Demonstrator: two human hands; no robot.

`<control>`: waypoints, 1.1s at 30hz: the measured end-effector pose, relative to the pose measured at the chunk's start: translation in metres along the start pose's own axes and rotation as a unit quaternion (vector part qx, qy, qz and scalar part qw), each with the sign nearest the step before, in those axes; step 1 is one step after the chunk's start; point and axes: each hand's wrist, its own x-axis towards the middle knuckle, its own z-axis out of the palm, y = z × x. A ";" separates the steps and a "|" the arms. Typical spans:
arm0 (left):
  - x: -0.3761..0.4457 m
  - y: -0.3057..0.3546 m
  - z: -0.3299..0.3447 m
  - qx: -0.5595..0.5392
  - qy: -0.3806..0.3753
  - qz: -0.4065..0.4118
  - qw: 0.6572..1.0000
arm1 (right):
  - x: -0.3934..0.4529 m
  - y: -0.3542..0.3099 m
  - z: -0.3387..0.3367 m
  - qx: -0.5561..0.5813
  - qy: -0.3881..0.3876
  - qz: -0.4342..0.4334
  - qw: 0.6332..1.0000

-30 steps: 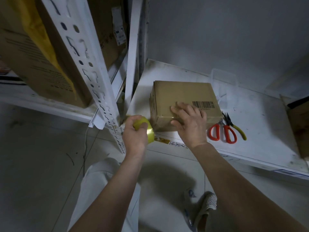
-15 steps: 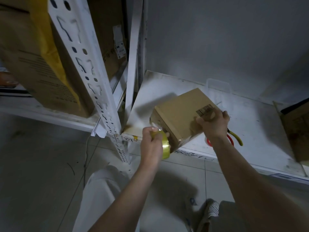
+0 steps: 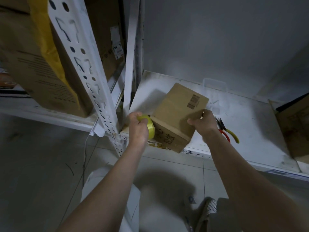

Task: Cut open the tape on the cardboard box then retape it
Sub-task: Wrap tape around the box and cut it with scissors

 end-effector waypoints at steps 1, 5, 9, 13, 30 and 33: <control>-0.006 -0.002 0.000 0.005 0.000 -0.002 1.000 | 0.004 -0.001 0.000 -0.017 0.009 -0.004 1.000; -0.030 -0.017 0.009 -0.004 -0.016 -0.001 1.000 | 0.009 0.002 0.000 -0.154 0.090 -0.024 0.984; -0.046 -0.026 0.017 -0.005 -0.051 0.000 0.999 | -0.004 0.003 -0.005 -0.181 0.076 -0.037 0.980; -0.052 -0.024 0.014 -0.004 -0.054 0.023 0.998 | -0.035 -0.014 -0.009 -0.157 0.070 -0.159 0.972; -0.089 0.003 -0.004 -0.060 -0.073 -0.064 0.993 | -0.092 -0.025 0.011 0.033 -0.108 -0.169 0.979; -0.095 0.009 -0.008 -0.053 -0.107 -0.089 0.989 | -0.092 -0.023 0.001 -0.004 -0.093 -0.179 0.979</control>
